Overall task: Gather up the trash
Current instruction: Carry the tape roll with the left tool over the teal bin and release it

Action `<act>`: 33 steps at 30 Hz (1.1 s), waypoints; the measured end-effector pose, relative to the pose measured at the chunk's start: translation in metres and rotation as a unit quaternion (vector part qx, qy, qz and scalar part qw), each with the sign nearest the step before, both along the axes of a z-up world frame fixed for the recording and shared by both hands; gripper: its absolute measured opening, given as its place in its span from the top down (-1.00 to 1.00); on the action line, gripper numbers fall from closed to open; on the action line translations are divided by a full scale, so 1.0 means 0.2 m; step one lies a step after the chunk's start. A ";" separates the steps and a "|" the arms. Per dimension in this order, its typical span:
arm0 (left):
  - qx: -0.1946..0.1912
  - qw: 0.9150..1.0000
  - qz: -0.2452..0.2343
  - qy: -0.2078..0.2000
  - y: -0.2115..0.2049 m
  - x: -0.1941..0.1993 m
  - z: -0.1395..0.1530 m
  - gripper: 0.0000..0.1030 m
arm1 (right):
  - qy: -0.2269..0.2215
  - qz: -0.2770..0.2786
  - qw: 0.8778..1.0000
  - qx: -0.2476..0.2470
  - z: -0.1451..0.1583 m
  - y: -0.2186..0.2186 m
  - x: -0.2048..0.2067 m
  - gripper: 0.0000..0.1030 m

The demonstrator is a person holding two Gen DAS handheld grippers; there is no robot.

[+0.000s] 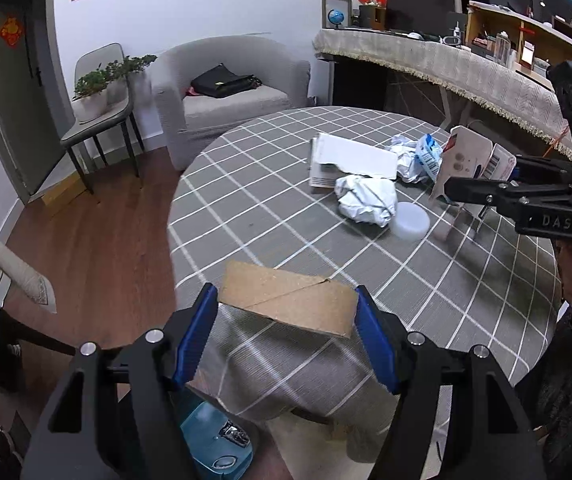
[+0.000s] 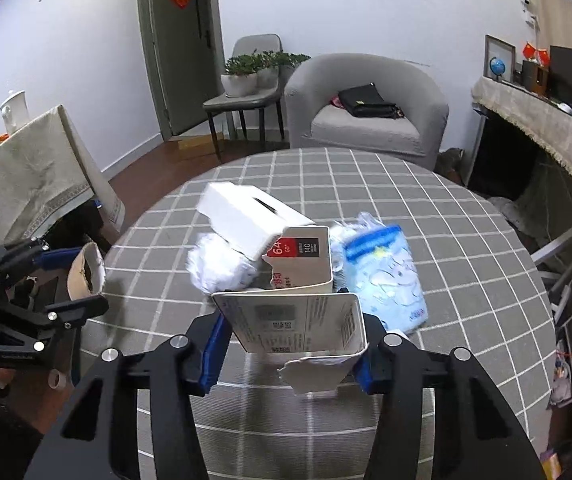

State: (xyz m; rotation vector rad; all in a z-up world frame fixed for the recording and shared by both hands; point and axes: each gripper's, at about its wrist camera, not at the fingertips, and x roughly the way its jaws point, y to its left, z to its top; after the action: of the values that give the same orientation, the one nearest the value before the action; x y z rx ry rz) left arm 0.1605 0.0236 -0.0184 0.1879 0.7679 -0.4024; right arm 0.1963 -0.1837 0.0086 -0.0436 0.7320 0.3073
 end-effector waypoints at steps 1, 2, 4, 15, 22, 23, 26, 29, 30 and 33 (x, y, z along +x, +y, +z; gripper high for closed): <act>-0.001 1.000 0.002 -0.001 0.02 -0.01 0.00 -0.38 | -0.003 0.002 1.000 0.000 0.01 0.02 -0.01 0.00; -0.002 1.000 0.004 -0.002 0.04 -0.02 0.01 -0.38 | -0.005 0.004 1.000 -0.001 0.02 0.04 -0.01 0.00; -0.001 1.000 0.011 -0.001 0.06 -0.03 0.01 -0.38 | -0.010 0.005 1.000 0.000 0.04 0.06 -0.02 0.00; -0.016 0.997 0.067 0.026 0.30 -0.06 -0.07 -0.37 | -0.046 0.050 0.997 0.025 0.18 0.27 -0.11 0.00; -0.003 0.992 0.118 0.048 0.47 -0.05 -0.14 -0.37 | -0.054 0.084 0.994 0.045 0.22 0.43 -0.14 0.00; -0.003 0.991 0.125 0.052 0.49 -0.05 -0.16 -0.37 | -0.055 0.089 0.993 0.047 0.23 0.46 -0.14 0.00; -0.008 0.987 0.146 0.067 0.59 -0.06 -0.22 -0.37 | -0.054 0.104 0.991 0.056 0.24 0.53 -0.15 0.00; -0.011 0.982 0.167 0.090 0.68 -0.05 -0.29 -0.37 | -0.050 0.117 0.990 0.063 0.23 0.60 -0.14 0.00; -0.014 0.980 0.173 0.099 0.71 -0.06 -0.32 -0.37 | -0.049 0.120 0.989 0.065 0.23 0.62 -0.14 0.00; -0.022 0.975 0.187 0.117 0.79 -0.06 -0.38 -0.37 | -0.041 0.135 0.987 0.071 0.21 0.71 -0.12 0.00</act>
State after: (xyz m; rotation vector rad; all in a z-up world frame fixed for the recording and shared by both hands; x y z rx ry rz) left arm 0.1482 0.1818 -0.0938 -0.0492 1.0024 -0.0826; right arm 0.1719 -0.0418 0.0500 -0.0211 0.6208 0.6123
